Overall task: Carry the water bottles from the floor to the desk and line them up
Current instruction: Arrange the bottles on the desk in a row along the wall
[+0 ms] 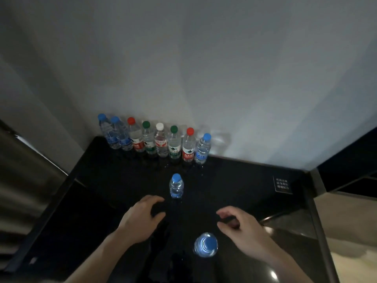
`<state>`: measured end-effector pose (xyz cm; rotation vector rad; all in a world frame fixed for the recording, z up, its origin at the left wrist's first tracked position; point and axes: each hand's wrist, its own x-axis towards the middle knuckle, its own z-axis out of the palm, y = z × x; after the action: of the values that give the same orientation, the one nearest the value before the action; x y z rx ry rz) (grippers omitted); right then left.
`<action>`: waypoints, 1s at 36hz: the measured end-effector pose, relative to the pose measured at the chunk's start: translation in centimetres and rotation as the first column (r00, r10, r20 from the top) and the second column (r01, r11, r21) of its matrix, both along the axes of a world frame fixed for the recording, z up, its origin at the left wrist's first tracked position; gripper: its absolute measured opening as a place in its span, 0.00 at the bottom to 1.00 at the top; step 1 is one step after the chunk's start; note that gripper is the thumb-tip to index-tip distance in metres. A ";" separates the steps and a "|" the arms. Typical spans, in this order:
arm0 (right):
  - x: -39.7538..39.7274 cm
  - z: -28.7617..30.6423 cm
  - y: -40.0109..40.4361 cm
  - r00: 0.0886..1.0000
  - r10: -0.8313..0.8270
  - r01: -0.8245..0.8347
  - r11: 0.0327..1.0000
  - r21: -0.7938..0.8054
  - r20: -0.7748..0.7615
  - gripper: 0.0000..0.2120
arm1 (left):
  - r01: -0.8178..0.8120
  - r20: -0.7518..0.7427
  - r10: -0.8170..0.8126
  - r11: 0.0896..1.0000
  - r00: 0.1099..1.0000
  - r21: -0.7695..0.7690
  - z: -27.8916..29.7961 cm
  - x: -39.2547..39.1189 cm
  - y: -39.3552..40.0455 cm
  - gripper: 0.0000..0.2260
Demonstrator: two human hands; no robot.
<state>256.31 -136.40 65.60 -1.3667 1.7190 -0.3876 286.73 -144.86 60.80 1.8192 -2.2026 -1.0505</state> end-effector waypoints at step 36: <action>-4.5 -2.9 4.4 0.957 -0.149 0.124 0.986 -0.113 -0.248 0.07 | 0.340 0.181 -0.330 0.940 0.927 -0.027 -2.2 -12.4 2.2 0.14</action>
<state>251.79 -132.00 62.69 -1.4201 2.0386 -0.3888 274.32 -142.70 58.59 1.6006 -2.6903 -0.8911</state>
